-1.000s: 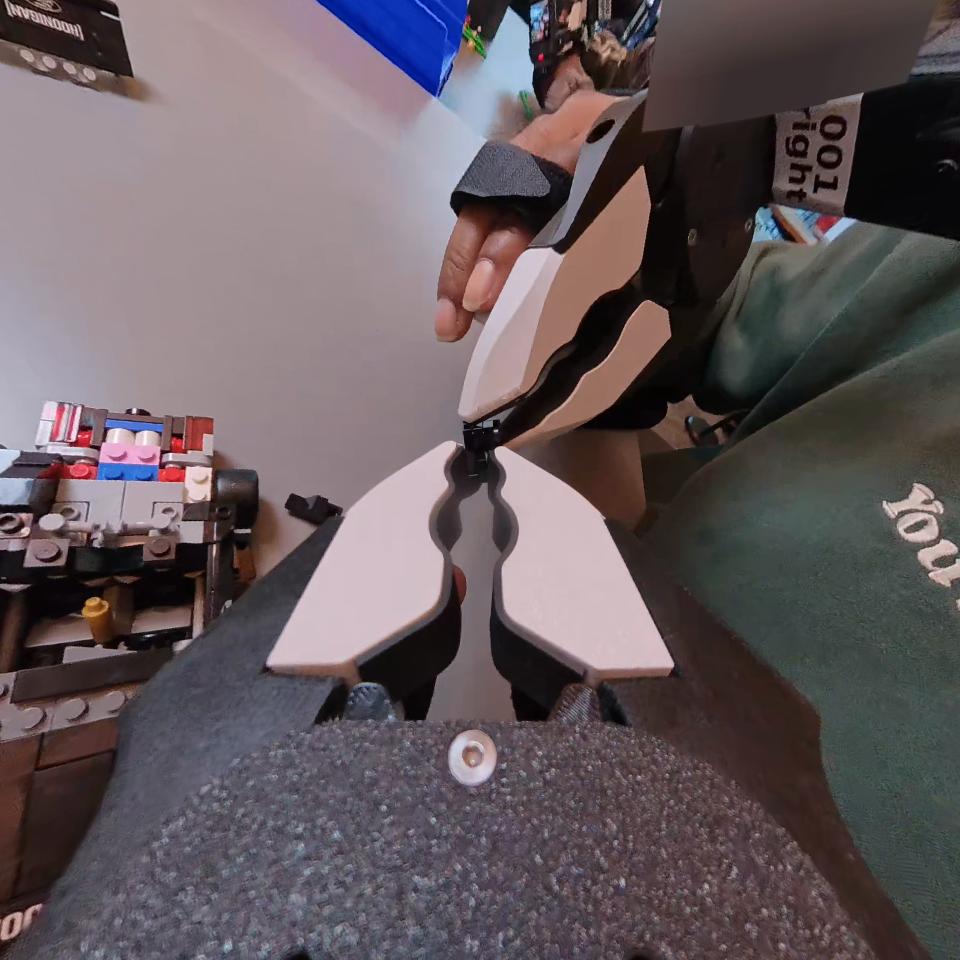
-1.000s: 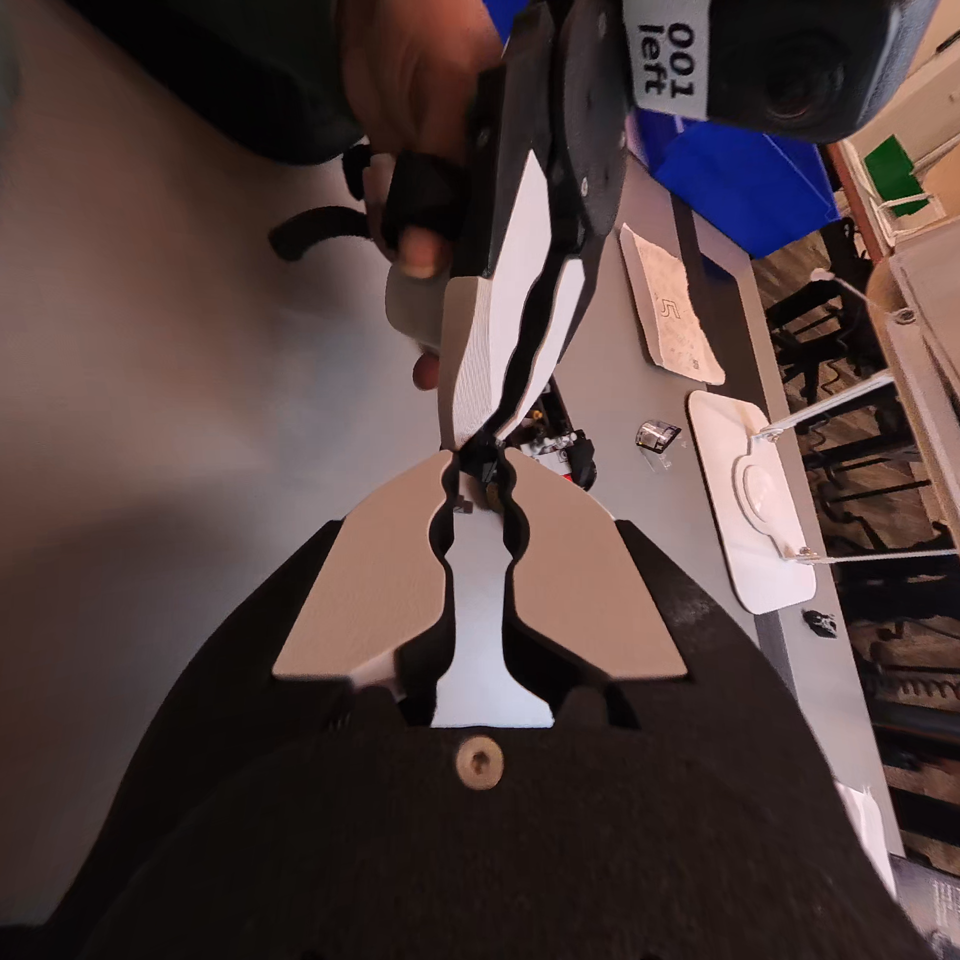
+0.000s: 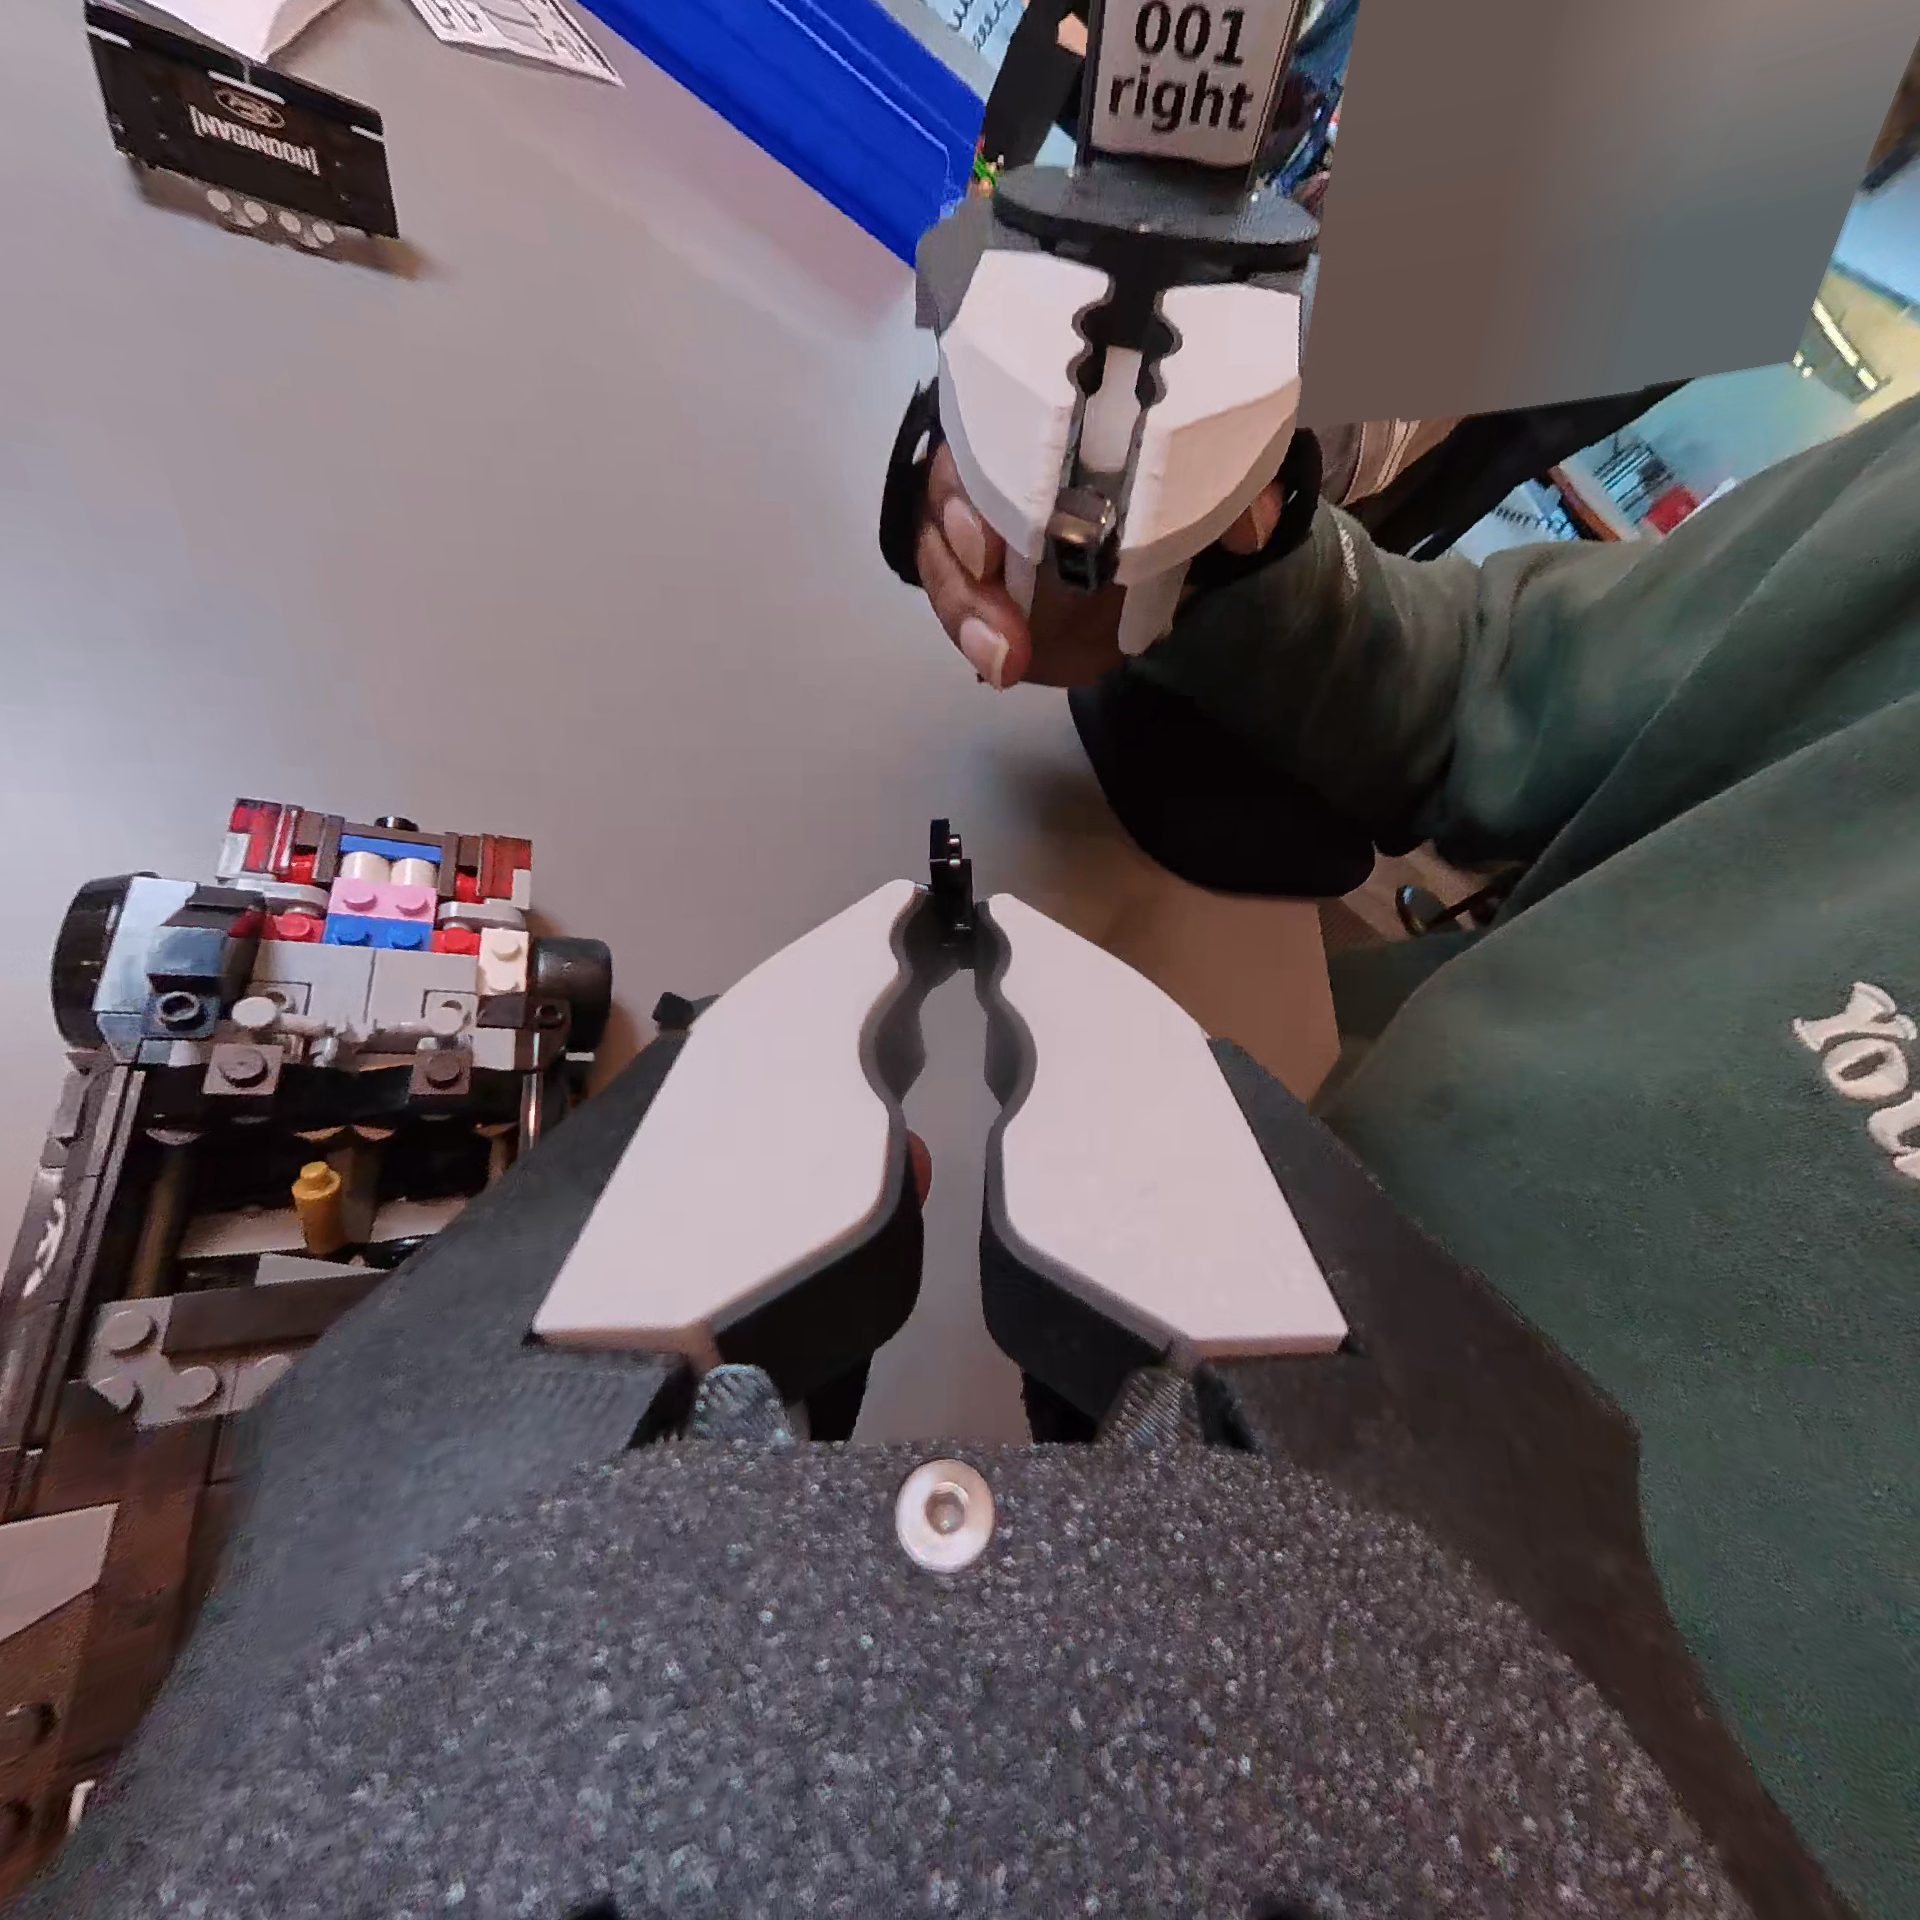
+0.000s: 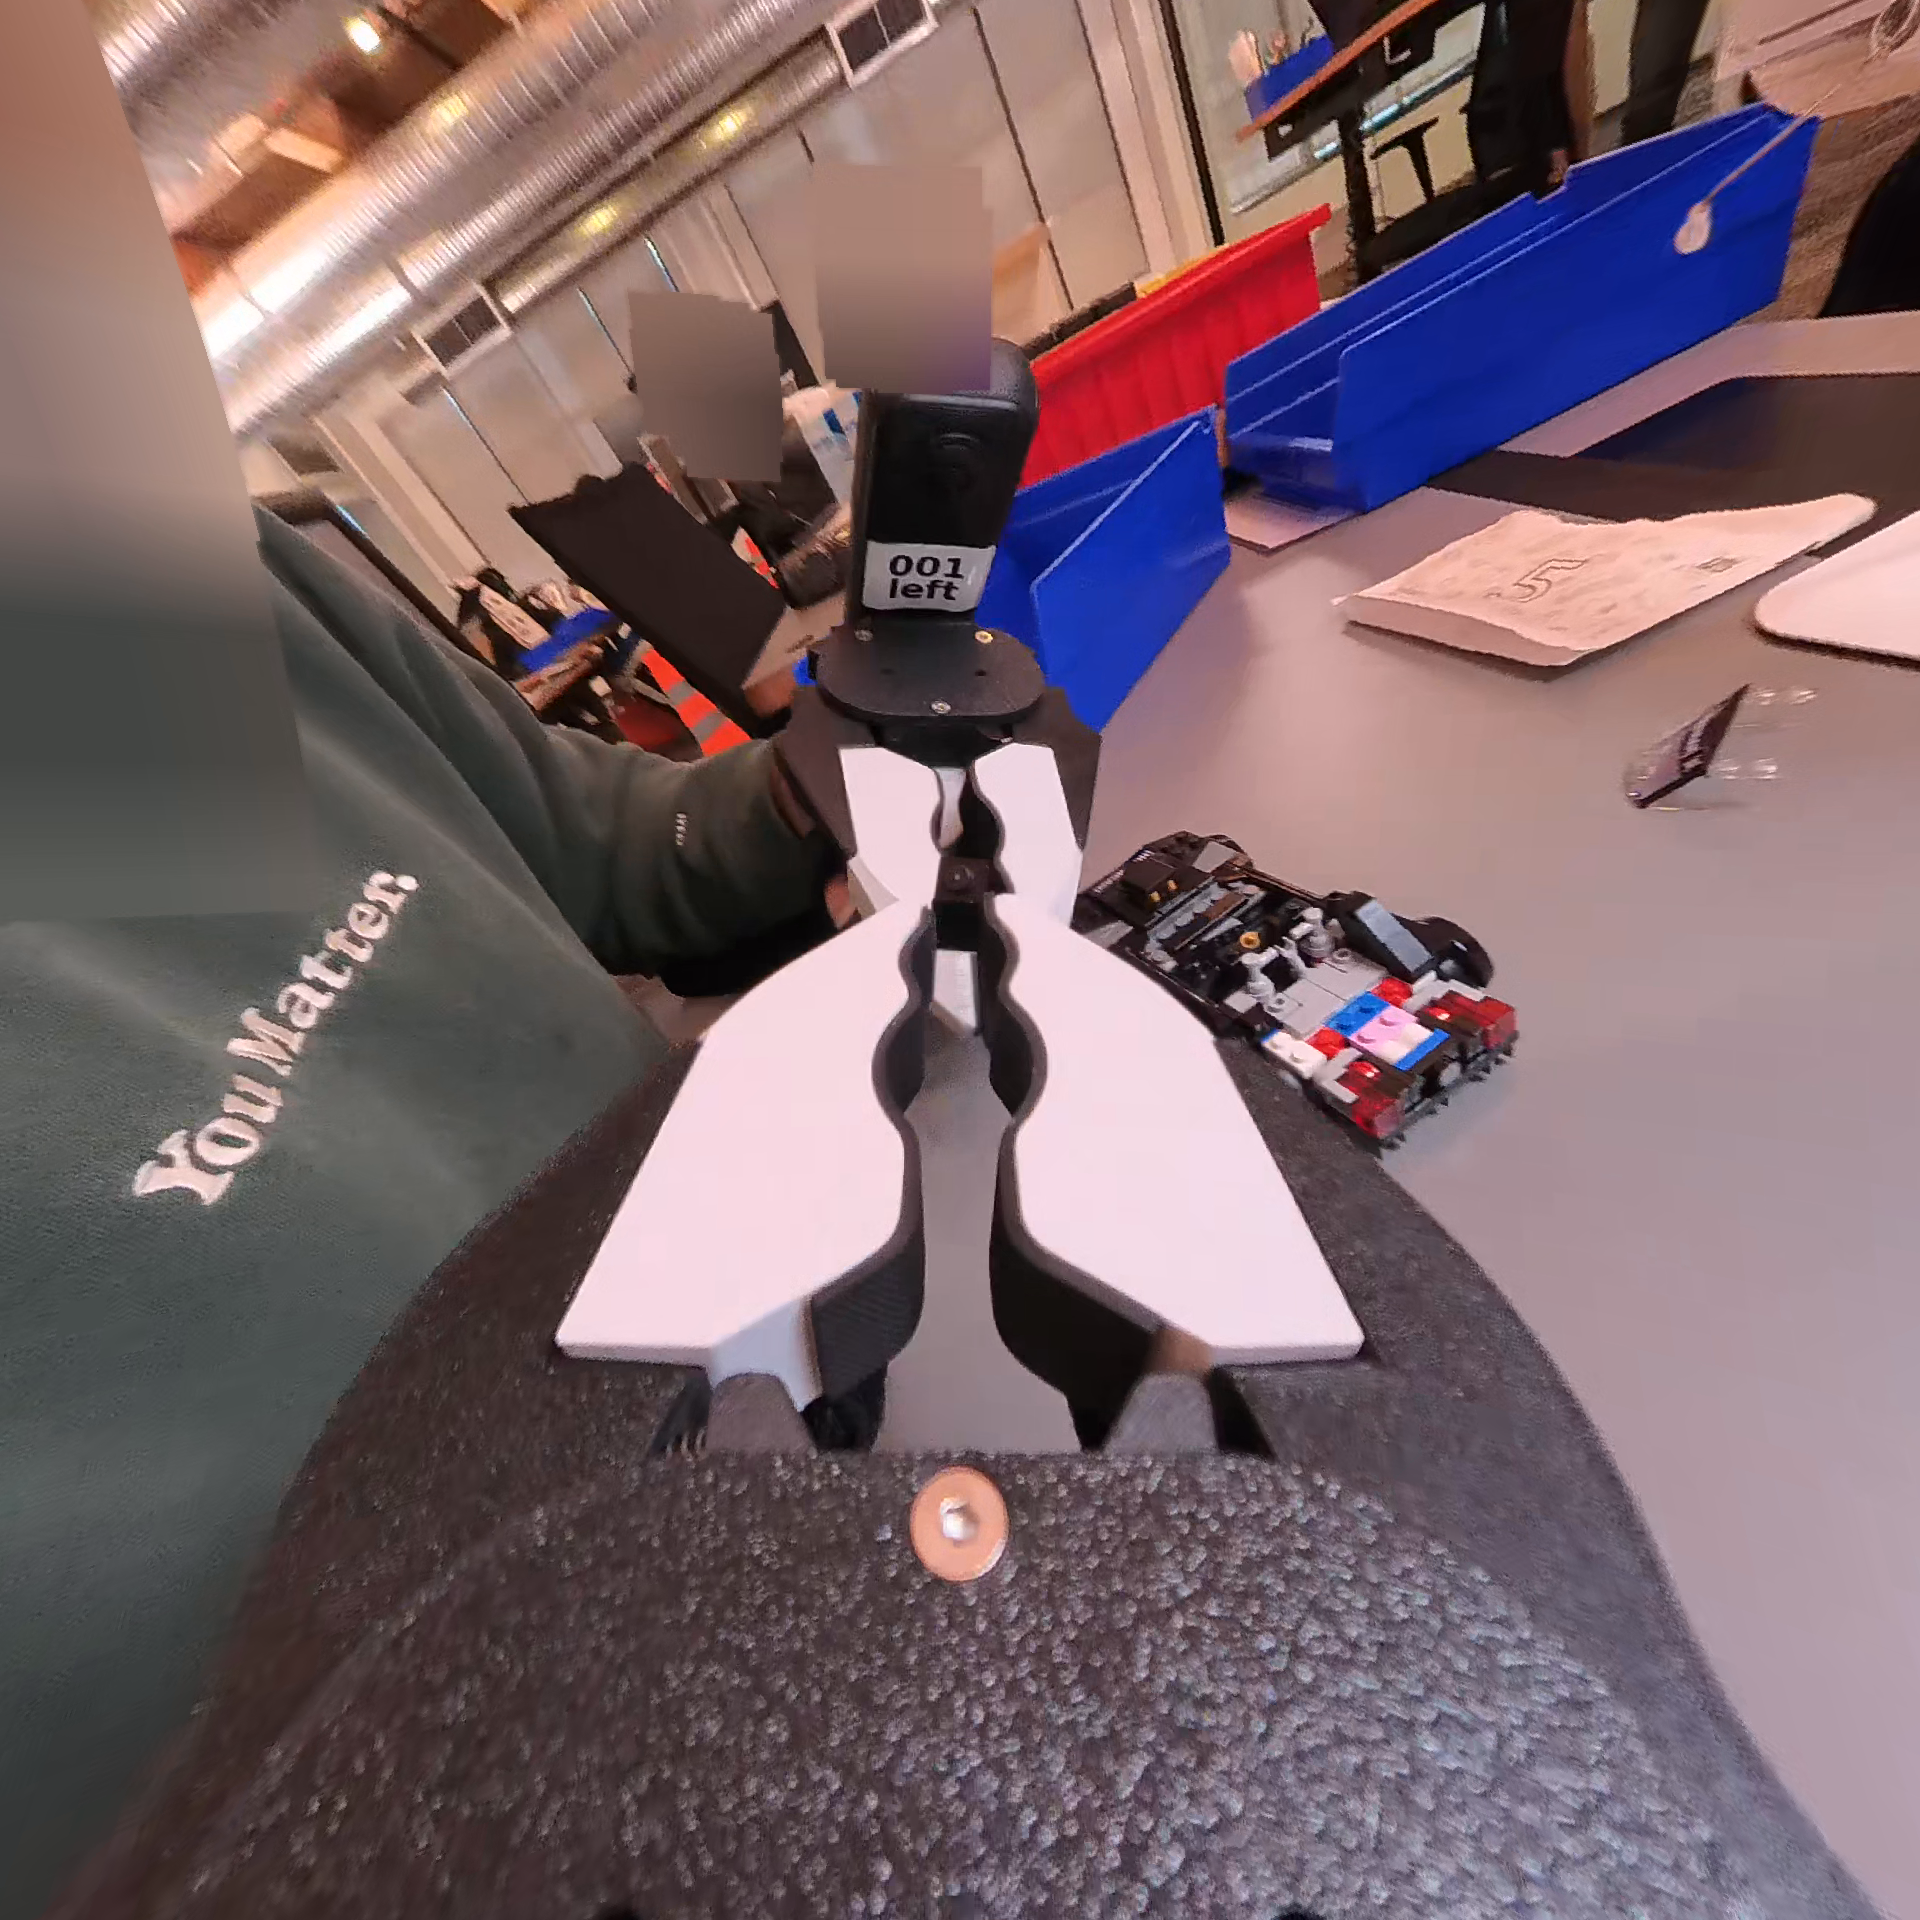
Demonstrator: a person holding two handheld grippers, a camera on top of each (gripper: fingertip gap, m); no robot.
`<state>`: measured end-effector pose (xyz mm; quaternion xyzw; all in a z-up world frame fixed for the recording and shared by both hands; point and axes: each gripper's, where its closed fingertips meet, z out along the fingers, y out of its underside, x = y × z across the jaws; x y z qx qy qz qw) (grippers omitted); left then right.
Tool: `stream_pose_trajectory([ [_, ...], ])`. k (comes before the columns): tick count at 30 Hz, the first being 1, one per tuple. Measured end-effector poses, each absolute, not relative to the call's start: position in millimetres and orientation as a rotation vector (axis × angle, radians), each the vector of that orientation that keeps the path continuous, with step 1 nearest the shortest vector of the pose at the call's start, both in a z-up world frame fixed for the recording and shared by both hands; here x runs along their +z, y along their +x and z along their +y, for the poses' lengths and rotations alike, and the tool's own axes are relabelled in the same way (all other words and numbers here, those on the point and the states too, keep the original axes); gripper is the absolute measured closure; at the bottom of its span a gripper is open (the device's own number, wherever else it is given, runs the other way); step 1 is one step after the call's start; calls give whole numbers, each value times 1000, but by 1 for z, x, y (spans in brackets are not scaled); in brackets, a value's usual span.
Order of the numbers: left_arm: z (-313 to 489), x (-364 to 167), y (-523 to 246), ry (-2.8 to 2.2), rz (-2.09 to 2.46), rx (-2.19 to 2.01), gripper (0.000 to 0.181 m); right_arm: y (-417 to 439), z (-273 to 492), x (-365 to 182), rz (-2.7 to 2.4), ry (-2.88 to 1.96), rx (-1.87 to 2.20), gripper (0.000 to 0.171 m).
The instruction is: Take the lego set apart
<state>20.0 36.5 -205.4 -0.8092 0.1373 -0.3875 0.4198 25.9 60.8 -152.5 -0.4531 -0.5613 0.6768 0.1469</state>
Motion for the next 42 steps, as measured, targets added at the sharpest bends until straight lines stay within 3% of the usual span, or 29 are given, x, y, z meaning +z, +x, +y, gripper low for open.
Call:
stream_pose_trajectory([
  [32, 42, -160, 10, -1632, -105, -1663, 173, 26, 54, -162, -1719, -1223, 1761, 163],
  [42, 56, -190, 18, -1831, -144, -1415, 174, 39, 65, -184, -1933, -1133, 1342, 163],
])
